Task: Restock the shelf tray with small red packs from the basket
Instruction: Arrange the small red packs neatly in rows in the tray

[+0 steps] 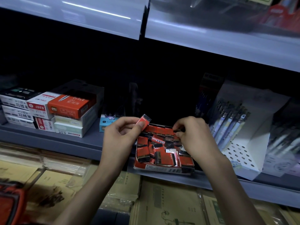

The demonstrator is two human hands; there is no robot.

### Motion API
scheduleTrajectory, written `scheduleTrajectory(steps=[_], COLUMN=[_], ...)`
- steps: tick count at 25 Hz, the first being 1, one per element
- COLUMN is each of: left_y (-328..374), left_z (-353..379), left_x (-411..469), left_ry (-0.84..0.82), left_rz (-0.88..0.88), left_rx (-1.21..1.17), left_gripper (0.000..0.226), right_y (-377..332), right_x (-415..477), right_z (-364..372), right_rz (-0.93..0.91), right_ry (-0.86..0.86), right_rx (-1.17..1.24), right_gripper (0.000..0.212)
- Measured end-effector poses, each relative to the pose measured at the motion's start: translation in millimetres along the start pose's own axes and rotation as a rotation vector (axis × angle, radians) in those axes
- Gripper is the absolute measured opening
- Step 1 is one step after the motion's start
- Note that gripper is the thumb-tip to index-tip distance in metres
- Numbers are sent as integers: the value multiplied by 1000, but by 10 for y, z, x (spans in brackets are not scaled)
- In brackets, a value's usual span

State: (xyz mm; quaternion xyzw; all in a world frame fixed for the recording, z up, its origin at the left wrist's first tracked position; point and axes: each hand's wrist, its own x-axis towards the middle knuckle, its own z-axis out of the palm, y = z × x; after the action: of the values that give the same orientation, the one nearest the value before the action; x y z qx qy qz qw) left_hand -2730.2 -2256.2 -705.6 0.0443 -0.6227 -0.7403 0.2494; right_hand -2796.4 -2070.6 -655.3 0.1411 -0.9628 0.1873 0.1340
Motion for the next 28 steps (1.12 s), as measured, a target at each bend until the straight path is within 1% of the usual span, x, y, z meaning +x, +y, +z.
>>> scheduleTrajectory(steps=[2,3,6,9,13,15,18,24,28], left_y=[-5,-8,-12,-18,-21,-19,-21,-12,7], left_z=[4,2,1,6,2,2,1,5,1], left_x=[7,12,17,18,18,13,12,-14,-22], left_ry=[-1,-1,2,6,5,6,12,1,-5], left_rz=[0,2,7,1,-3,-4,-7,-12,-31], left_rx=[-1,2,7,5,0,2,2,47,34], left_gripper=[15,15,14,16,16,16,16,17,16], right_y=[3,2,-33,-65,-26,-12,4,20,37], right_x=[-7,-4,-22,-44,-19,-15,-12,-15,-28], right_z=[-33,-50,-93,-97,-89,-84,-77,-84,-85], right_rz=[11,4,-41,-32,-41,-60,-109,-156,-170], right_ry=[13,3,-114,-208,-206,-207,-166,-152,-129], right_rx=[-10,-5,56,74,52,43,4,-40,-42], right_gripper=[21,26,41,39,43,42,39,44,40])
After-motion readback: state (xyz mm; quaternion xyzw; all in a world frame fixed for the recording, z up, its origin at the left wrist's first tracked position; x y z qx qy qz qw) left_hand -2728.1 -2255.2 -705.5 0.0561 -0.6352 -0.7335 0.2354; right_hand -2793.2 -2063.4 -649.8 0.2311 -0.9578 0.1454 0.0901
